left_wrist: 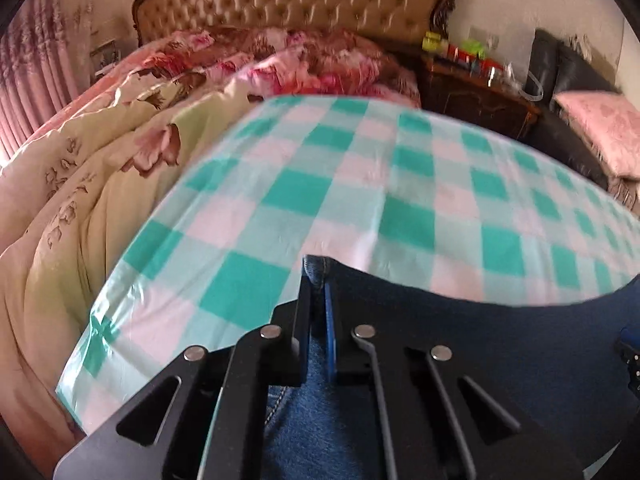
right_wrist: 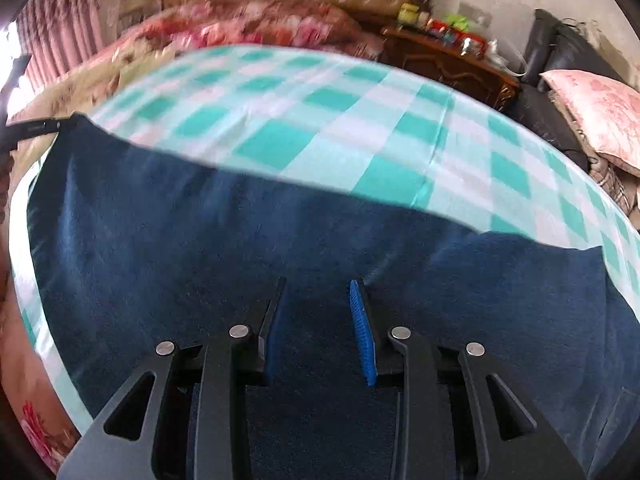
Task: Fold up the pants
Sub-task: 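Move both open grippers toward the jeans edge, then grasp the jeans leg hem with the left gripper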
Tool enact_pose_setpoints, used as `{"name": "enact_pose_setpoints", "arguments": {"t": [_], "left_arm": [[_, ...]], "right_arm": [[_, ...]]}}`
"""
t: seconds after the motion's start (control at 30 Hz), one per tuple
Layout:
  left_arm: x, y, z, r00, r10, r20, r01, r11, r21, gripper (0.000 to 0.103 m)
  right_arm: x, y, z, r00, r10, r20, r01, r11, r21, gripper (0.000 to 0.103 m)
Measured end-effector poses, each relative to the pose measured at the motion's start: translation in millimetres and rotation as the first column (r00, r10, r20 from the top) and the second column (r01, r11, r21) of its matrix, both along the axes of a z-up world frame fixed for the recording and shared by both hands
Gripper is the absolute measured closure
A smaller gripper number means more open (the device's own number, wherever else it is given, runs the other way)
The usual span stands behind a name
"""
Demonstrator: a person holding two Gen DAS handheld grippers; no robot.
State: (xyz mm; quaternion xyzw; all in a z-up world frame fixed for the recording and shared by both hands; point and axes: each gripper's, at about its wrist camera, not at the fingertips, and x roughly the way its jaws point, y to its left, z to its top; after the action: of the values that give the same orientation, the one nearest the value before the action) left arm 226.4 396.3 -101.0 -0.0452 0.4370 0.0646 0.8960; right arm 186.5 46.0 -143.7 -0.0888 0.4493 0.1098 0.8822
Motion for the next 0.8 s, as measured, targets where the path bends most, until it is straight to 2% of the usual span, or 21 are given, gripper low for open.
{"name": "enact_pose_setpoints", "arguments": {"t": [0.03, 0.1, 0.13, 0.2, 0.23, 0.3, 0.37, 0.43, 0.57, 0.67, 0.73, 0.8], "left_arm": [[3, 2, -5, 1.0, 0.005, -0.013, -0.005, 1.0, -0.008, 0.095], [8, 8, -22, 0.997, 0.038, -0.06, -0.035, 0.999, 0.037, 0.076], [4, 15, -21, 0.996, 0.075, -0.041, -0.074, 0.996, 0.044, 0.063], [-15, 33, -9, 0.986, 0.167, 0.026, -0.167, 0.986, -0.006, 0.064], [-26, 38, -2, 0.978, 0.2, 0.053, -0.2, 0.98, -0.004, 0.064], [-50, 46, 7, 0.969, 0.228, 0.096, -0.227, 0.974, -0.027, 0.065], [-73, 47, 8, 0.968, 0.221, 0.116, -0.213, 0.974, -0.077, 0.065], [-91, 42, -1, 0.977, 0.189, 0.102, -0.182, 0.981, -0.072, 0.065], [-104, 36, -31, 0.985, 0.168, 0.036, -0.168, 0.986, -0.009, 0.064], [-114, 37, -24, 0.976, 0.205, 0.072, -0.202, 0.978, -0.046, 0.064], [-124, 31, -17, 0.974, 0.196, 0.11, -0.186, 0.978, -0.097, 0.064], [-125, 25, -20, 0.977, 0.186, 0.1, -0.175, 0.978, -0.109, 0.064]], "right_arm": [[1, 0, 4, 1.0, -0.002, 0.013, 0.002, 1.0, 0.001, 0.073], [5, 4, 5, 1.0, 0.005, 0.006, -0.005, 1.0, -0.007, 0.073], [8, 5, 3, 1.0, 0.002, 0.005, -0.002, 1.0, -0.028, 0.073], [13, 1, -4, 1.0, -0.009, -0.004, 0.008, 0.999, -0.054, 0.072], [14, -1, -6, 1.0, -0.014, -0.012, 0.013, 0.999, -0.053, 0.072], [18, -7, -15, 0.999, -0.035, -0.031, 0.033, 0.998, -0.053, 0.069], [17, -8, -16, 0.998, -0.056, -0.006, 0.055, 0.995, -0.079, 0.053], [16, -9, -16, 0.998, -0.062, 0.001, 0.061, 0.994, -0.093, 0.05], [12, -4, -6, 0.999, -0.049, 0.004, 0.05, 0.998, -0.041, 0.05], [4, 19, 6, 1.0, 0.02, 0.021, -0.02, 1.0, 0.007, 0.05], [0, 36, 10, 0.999, 0.051, 0.02, -0.051, 0.998, 0.043, 0.05], [-3, 53, 9, 0.997, 0.071, 0.011, -0.071, 0.995, 0.065, 0.05]]}}
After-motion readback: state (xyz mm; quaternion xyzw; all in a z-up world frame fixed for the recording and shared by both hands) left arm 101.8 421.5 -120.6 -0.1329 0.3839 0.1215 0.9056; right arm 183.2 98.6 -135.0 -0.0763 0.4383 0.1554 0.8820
